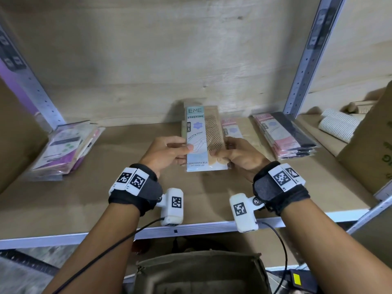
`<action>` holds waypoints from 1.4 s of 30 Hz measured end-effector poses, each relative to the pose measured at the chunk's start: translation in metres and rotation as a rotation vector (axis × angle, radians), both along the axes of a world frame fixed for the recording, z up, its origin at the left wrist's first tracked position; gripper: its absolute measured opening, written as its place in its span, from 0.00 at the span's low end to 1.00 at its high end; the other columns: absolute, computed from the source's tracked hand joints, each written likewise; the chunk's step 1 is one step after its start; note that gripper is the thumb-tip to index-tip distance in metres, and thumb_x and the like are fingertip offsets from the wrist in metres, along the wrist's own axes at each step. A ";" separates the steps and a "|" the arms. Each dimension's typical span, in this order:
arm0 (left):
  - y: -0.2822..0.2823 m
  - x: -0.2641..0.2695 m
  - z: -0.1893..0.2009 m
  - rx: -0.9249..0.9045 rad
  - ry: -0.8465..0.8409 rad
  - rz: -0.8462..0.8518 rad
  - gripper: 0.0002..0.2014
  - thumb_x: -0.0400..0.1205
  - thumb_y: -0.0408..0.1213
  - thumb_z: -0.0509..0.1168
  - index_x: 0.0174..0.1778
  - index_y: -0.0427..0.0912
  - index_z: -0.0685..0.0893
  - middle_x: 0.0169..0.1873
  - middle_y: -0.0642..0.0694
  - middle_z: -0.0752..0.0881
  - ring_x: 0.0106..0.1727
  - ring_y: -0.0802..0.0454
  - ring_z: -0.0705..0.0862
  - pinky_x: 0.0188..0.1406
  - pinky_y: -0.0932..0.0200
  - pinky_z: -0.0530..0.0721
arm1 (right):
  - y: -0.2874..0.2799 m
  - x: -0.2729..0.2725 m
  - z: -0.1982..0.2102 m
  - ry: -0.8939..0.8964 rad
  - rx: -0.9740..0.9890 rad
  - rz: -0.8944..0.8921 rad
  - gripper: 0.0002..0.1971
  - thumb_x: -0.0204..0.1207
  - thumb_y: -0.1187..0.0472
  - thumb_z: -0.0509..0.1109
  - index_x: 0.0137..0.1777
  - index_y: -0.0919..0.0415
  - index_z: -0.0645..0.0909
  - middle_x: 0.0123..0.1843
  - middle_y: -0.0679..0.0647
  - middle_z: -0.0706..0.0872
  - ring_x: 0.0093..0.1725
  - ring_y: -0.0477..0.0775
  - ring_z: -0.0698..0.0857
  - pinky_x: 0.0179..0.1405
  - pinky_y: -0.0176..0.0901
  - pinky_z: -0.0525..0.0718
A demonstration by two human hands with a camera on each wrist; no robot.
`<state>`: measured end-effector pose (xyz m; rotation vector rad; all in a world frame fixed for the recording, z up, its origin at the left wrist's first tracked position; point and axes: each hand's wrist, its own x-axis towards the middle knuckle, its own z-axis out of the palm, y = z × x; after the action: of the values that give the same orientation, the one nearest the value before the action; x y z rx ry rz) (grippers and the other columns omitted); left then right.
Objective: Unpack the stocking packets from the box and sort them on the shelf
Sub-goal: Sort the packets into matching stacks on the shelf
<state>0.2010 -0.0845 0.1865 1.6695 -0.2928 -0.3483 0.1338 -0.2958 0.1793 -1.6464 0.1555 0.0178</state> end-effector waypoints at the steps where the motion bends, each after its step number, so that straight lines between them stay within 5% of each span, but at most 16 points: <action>1: -0.001 0.000 0.000 -0.010 0.014 -0.025 0.18 0.78 0.32 0.75 0.64 0.34 0.86 0.51 0.39 0.93 0.45 0.49 0.93 0.38 0.64 0.88 | -0.004 0.000 0.001 0.001 -0.003 -0.030 0.19 0.71 0.66 0.79 0.62 0.65 0.82 0.37 0.46 0.91 0.29 0.40 0.86 0.22 0.30 0.77; 3: -0.003 -0.002 0.000 -0.027 0.035 -0.059 0.16 0.79 0.30 0.74 0.63 0.36 0.86 0.51 0.40 0.93 0.47 0.48 0.93 0.41 0.63 0.89 | -0.010 0.000 0.003 -0.001 0.009 -0.087 0.25 0.68 0.66 0.81 0.64 0.60 0.79 0.48 0.53 0.91 0.36 0.46 0.88 0.22 0.33 0.78; 9: -0.015 -0.006 -0.006 0.018 0.016 -0.011 0.16 0.78 0.28 0.74 0.62 0.33 0.86 0.47 0.40 0.93 0.41 0.53 0.93 0.37 0.65 0.89 | -0.016 -0.004 0.007 0.029 -0.032 -0.113 0.29 0.67 0.67 0.81 0.67 0.56 0.76 0.52 0.58 0.89 0.49 0.58 0.90 0.42 0.49 0.88; 14: -0.010 -0.003 -0.006 0.015 0.026 0.033 0.18 0.77 0.30 0.76 0.63 0.33 0.86 0.47 0.41 0.93 0.42 0.51 0.94 0.37 0.65 0.89 | -0.014 -0.001 0.015 0.085 -0.098 -0.055 0.33 0.68 0.67 0.81 0.73 0.59 0.74 0.52 0.58 0.87 0.43 0.53 0.89 0.29 0.37 0.83; 18: 0.011 0.004 -0.005 0.005 0.020 0.125 0.14 0.77 0.29 0.76 0.58 0.37 0.88 0.45 0.45 0.94 0.41 0.54 0.94 0.35 0.67 0.88 | 0.012 0.014 0.024 0.097 -0.206 -0.046 0.36 0.68 0.67 0.82 0.75 0.63 0.70 0.51 0.57 0.86 0.39 0.52 0.88 0.28 0.38 0.84; 21: 0.031 0.014 -0.005 0.026 0.025 0.209 0.11 0.77 0.28 0.76 0.53 0.40 0.88 0.49 0.42 0.92 0.42 0.52 0.93 0.36 0.67 0.89 | 0.038 0.034 0.028 0.116 -0.322 -0.024 0.38 0.68 0.65 0.82 0.76 0.65 0.70 0.54 0.59 0.88 0.45 0.54 0.89 0.36 0.42 0.86; 24: 0.048 0.025 -0.006 0.084 0.056 0.279 0.15 0.78 0.27 0.74 0.62 0.34 0.86 0.54 0.38 0.90 0.49 0.46 0.91 0.43 0.62 0.89 | 0.066 0.052 0.029 0.140 -0.422 -0.003 0.39 0.68 0.62 0.83 0.78 0.65 0.68 0.64 0.62 0.85 0.56 0.59 0.88 0.53 0.50 0.89; 26: 0.058 0.033 -0.006 0.138 0.068 0.299 0.16 0.80 0.25 0.72 0.64 0.32 0.85 0.57 0.36 0.90 0.52 0.44 0.90 0.45 0.61 0.88 | 0.082 0.062 0.030 0.157 -0.516 -0.001 0.38 0.68 0.61 0.82 0.76 0.64 0.70 0.66 0.60 0.83 0.61 0.59 0.86 0.61 0.54 0.87; 33: 0.085 0.056 -0.008 0.381 0.059 0.364 0.14 0.76 0.25 0.74 0.57 0.36 0.89 0.57 0.38 0.90 0.56 0.42 0.90 0.64 0.48 0.87 | 0.124 0.085 0.038 0.219 -0.719 0.020 0.31 0.68 0.62 0.82 0.69 0.66 0.74 0.66 0.62 0.81 0.64 0.62 0.84 0.62 0.53 0.86; 36: 0.089 0.059 -0.015 0.462 0.038 0.405 0.12 0.73 0.24 0.75 0.51 0.38 0.93 0.54 0.40 0.92 0.55 0.43 0.90 0.62 0.51 0.87 | 0.136 0.091 0.033 0.269 -0.813 0.064 0.22 0.68 0.61 0.82 0.58 0.68 0.80 0.65 0.64 0.83 0.63 0.61 0.85 0.63 0.53 0.86; 42: 0.091 0.062 -0.019 0.479 0.064 0.428 0.11 0.74 0.28 0.75 0.52 0.31 0.91 0.51 0.32 0.91 0.52 0.36 0.91 0.55 0.43 0.90 | 0.150 0.103 0.023 0.275 -0.951 0.112 0.27 0.65 0.58 0.85 0.61 0.68 0.82 0.59 0.60 0.86 0.60 0.61 0.87 0.60 0.53 0.87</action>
<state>0.2626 0.0062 0.1675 2.1276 0.2164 -0.1527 0.2366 -0.1459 0.2019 -2.5981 0.3112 0.2942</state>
